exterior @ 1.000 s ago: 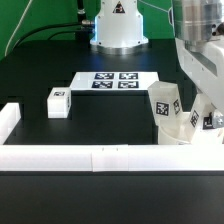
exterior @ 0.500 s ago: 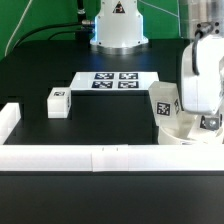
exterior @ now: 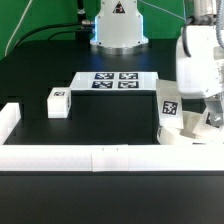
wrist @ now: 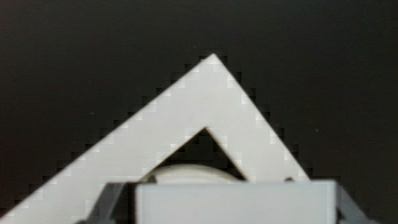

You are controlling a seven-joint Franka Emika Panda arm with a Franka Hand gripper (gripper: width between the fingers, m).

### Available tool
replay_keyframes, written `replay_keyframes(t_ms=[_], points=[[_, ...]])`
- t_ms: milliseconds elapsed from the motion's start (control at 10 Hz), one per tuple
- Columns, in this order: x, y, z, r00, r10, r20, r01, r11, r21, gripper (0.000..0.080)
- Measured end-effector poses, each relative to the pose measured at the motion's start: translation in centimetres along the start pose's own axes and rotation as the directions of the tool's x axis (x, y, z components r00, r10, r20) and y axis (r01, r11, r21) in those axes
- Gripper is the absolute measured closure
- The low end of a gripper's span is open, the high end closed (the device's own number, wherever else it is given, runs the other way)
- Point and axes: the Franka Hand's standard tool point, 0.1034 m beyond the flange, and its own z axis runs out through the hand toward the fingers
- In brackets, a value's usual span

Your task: Assemble stool

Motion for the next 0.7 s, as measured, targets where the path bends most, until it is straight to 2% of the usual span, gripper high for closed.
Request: replay_keyframes(t_ms=[100, 200, 300, 400, 500, 600, 700], points=[[0.0, 0.0, 0.0, 1.000, -0.021, -0.001, 0.021, 1.000, 0.000, 0.0443], [0.0, 0.0, 0.0, 0.999, -0.042, -0.001, 0.042, 0.999, 0.000, 0.0260], [0.0, 0.0, 0.0, 0.998, -0.059, -0.001, 0.059, 0.998, -0.003, 0.0260], [-0.3, 0.2, -0.3, 0.989, -0.148, 0.004, 0.148, 0.989, -0.022, 0.0169], [-0.9, 0.0, -1.2, 0.972, -0.235, 0.020, 0.236, 0.971, -0.026, 0.0156], [-1.5, -0.2, -2.1, 0.942, -0.335, 0.035, 0.336, 0.942, -0.018, 0.0156], [-2.4, -0.2, -3.2, 0.896, -0.441, 0.052, 0.443, 0.896, -0.019, 0.0151]])
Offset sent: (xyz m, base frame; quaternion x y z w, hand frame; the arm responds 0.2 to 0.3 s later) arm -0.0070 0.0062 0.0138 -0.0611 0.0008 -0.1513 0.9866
